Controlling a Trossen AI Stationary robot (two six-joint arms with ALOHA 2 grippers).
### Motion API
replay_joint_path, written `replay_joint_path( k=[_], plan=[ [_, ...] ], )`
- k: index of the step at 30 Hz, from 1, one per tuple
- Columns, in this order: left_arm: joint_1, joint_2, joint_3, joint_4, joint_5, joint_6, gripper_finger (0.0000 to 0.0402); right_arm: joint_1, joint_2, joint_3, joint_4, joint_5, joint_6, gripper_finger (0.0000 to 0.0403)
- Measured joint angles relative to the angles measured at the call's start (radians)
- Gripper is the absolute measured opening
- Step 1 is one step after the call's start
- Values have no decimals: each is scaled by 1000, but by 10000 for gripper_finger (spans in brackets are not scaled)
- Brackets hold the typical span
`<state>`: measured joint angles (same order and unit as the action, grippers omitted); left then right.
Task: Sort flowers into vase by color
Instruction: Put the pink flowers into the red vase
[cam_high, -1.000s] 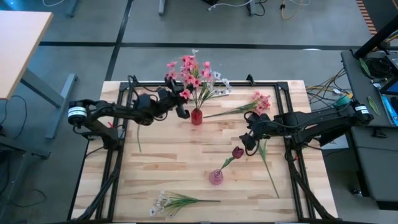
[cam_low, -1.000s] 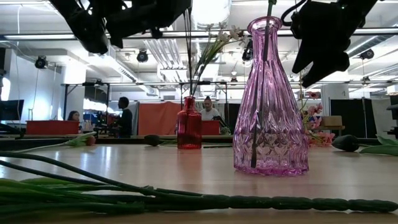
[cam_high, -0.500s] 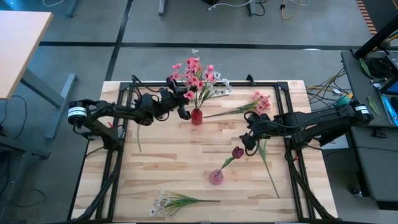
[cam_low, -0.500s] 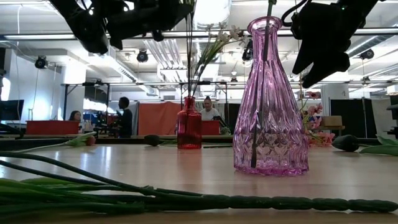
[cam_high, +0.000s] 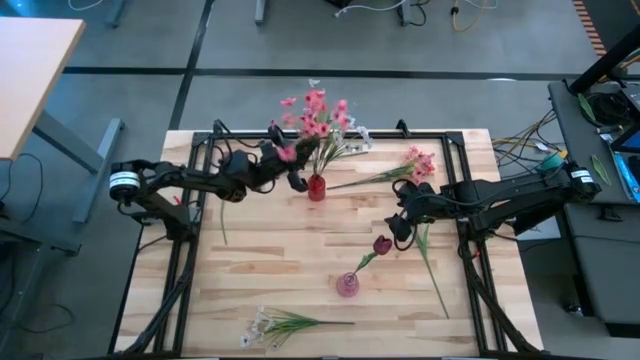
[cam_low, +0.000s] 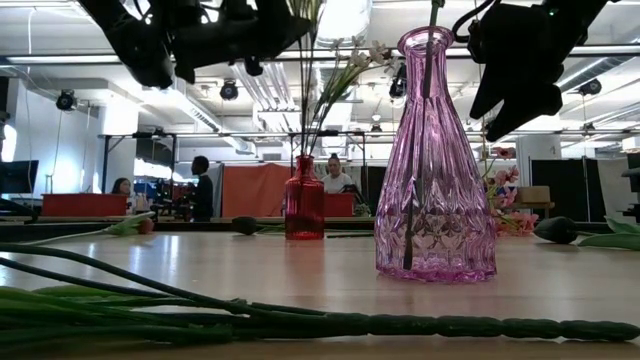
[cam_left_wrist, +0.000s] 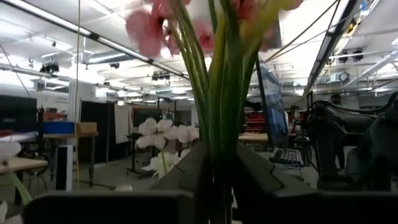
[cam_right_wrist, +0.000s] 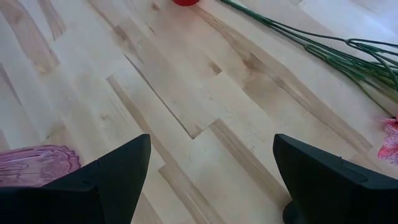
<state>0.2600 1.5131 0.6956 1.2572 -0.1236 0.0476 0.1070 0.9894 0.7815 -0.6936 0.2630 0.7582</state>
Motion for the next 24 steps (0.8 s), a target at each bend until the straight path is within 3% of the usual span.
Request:
replay_joint_path(
  k=[24],
  plan=[
    [-2,0,-3,-124,-1,-77,162,0,0,0,0,-8,2,329]
  ],
)
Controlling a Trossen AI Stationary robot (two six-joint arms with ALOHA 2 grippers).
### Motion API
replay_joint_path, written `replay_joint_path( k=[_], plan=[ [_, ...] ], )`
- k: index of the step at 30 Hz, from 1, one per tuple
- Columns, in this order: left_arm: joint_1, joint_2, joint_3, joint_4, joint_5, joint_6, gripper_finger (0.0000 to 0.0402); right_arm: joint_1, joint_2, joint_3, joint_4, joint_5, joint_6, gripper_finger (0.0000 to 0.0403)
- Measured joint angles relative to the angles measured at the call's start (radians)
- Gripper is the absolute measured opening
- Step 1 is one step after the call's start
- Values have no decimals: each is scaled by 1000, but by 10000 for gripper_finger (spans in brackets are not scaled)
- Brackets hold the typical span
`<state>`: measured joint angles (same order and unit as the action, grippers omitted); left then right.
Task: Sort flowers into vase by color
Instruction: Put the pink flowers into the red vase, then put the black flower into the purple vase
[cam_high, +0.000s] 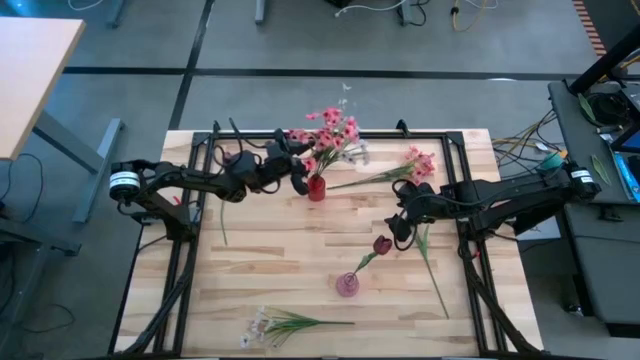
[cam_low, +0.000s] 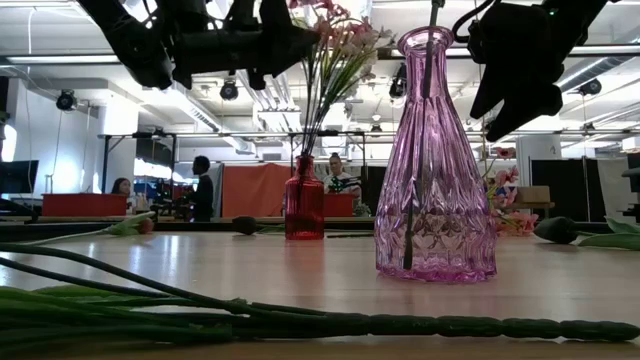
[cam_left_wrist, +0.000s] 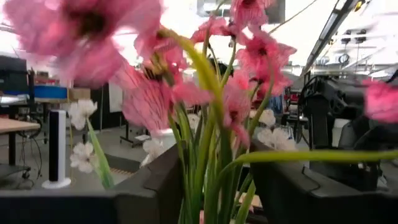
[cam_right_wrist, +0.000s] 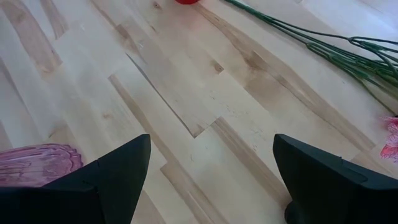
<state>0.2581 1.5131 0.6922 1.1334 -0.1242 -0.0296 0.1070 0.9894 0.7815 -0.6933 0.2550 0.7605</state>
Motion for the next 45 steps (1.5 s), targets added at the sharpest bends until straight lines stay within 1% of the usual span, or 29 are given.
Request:
replay_joint_path(
  k=[9,12,16,22,28,31,34,40,42,45],
  plan=[
    [-1,-3,0,-132,0,-18,218,0,0,0,0,-4,-2,329],
    [-2,-16,0,-205,1,-18,234,0,0,0,0,-4,-2,329],
    [-2,-62,0,-366,2,-18,246,0,0,0,0,-18,-2,329],
    [-7,-194,0,-685,3,-20,249,0,0,0,-2,-32,-3,329],
    [-32,-349,0,-1039,2,-120,249,-14,0,8,-23,-100,3,329],
    [-53,-400,0,-1167,3,-169,249,-49,0,38,-58,-100,-5,329],
    [-80,-429,-1,-1246,3,-220,249,-91,0,59,-92,-99,-61,329],
    [-184,-444,-1,-1334,1,-307,249,-162,6,63,-178,-99,-129,329],
    [-231,-440,-1,-1346,-22,-328,249,-177,9,61,-219,-98,-139,329],
    [-299,-436,-1,-1370,-63,-351,249,-182,9,56,-225,-114,-199,329]
  ],
)
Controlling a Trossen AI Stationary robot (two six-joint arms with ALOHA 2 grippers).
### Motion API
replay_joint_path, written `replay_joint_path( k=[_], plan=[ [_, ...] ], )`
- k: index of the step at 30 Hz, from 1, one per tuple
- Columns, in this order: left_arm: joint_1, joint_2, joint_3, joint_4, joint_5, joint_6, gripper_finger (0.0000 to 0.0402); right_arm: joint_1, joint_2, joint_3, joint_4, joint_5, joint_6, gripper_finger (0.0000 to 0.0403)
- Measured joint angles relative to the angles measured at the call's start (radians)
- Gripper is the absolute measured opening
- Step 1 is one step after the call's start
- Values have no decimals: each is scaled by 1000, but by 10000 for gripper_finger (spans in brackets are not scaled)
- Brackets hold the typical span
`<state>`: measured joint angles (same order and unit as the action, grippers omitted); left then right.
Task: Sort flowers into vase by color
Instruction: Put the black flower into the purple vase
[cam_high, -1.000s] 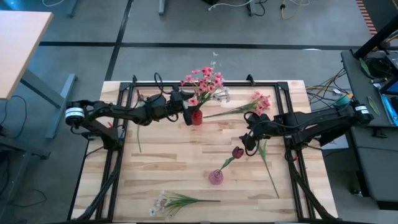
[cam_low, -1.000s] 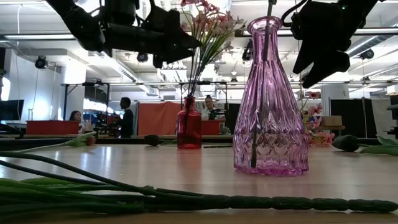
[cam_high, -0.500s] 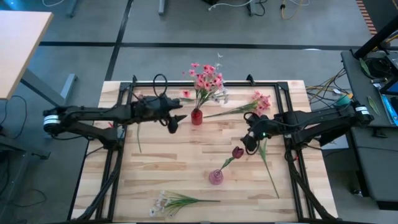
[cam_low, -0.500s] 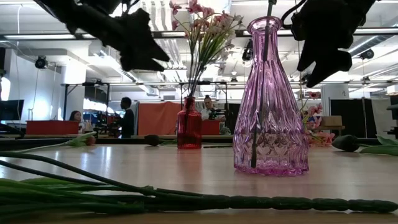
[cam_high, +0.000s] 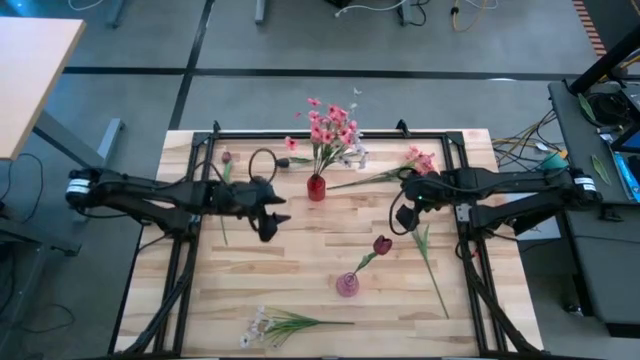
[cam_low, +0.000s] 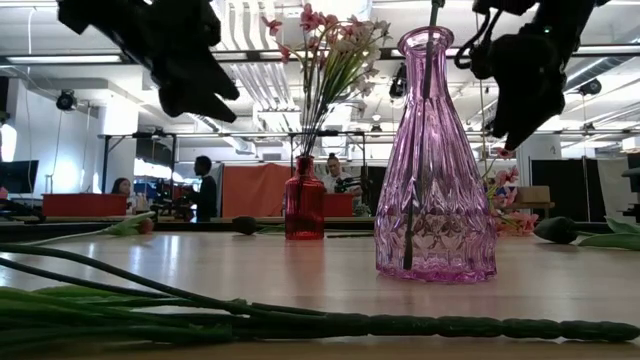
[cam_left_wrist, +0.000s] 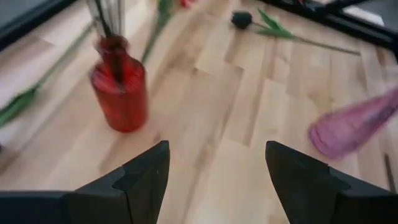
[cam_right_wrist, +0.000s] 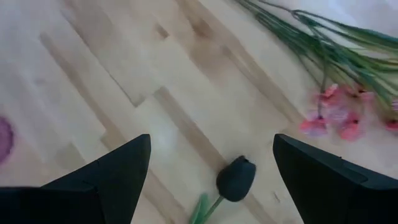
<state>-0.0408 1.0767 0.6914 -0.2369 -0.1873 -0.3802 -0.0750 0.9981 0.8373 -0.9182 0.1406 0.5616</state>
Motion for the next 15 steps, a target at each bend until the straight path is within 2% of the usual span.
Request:
replay_joint_path(
  k=[5,15],
  plan=[
    [-109,1,0,-23,-13,-52,249,1,0,-2,-39,-130,88,329],
    [-267,42,0,-18,-27,-180,249,106,0,-3,-238,-182,457,329]
  ],
)
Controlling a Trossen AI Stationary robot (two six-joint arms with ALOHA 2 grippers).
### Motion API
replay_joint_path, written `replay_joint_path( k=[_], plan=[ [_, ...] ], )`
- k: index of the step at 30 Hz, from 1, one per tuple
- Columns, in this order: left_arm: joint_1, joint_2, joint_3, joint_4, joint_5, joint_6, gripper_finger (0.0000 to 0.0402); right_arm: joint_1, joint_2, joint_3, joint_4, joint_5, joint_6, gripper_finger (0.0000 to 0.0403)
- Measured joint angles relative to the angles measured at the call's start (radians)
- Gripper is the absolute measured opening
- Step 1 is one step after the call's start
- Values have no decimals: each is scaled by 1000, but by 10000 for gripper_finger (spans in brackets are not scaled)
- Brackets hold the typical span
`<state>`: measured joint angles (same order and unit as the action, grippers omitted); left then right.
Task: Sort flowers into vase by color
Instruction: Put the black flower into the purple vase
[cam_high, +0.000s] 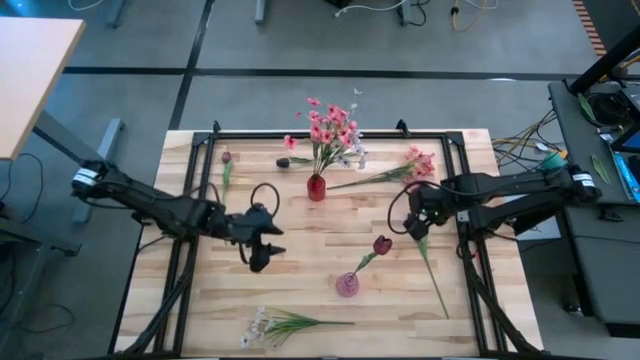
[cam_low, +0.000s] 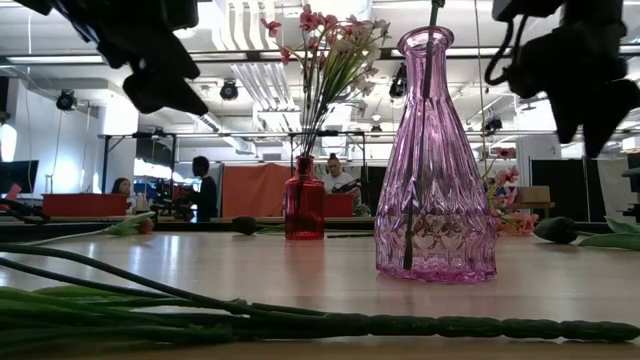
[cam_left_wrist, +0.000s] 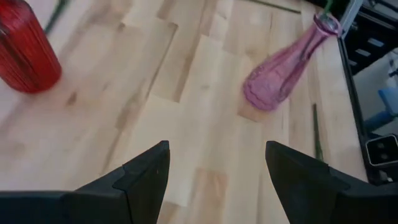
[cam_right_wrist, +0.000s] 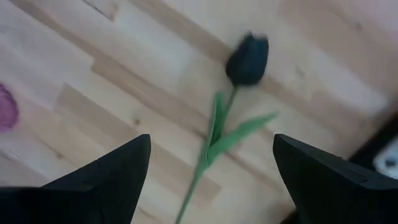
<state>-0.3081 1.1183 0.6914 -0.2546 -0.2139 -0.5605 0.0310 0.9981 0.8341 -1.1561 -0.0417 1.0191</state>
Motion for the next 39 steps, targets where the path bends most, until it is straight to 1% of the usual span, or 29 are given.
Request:
replay_joint_path(
  k=[5,10,13,18,21,23,25,27,32,37,38,39],
  plan=[
    [-63,35,0,4,-34,-57,249,104,16,-8,-3,-12,132,329],
    [-140,76,0,47,-104,-80,249,173,88,-57,28,-26,208,327],
    [-189,90,0,78,-138,-103,249,188,150,-91,75,-41,213,326],
    [-279,107,0,109,-152,-174,249,194,252,-132,145,-45,211,326],
    [-347,122,0,119,-209,-228,249,194,301,-151,157,-37,195,323],
    [-395,135,0,129,-256,-252,249,194,325,-172,195,-37,193,311],
    [-440,147,0,150,-306,-272,249,194,345,-197,245,-39,189,286],
    [-479,154,0,165,-354,-296,249,194,352,-216,281,-44,187,252],
    [-551,169,0,222,-447,-342,249,201,344,-237,326,-45,185,147],
    [-578,189,0,247,-502,-340,249,208,298,-243,378,-36,175,35],
    [-578,192,0,247,-503,-340,249,208,290,-243,377,-27,173,23],
    [-577,194,0,247,-503,-340,249,207,279,-240,375,-18,171,19]
  ],
)
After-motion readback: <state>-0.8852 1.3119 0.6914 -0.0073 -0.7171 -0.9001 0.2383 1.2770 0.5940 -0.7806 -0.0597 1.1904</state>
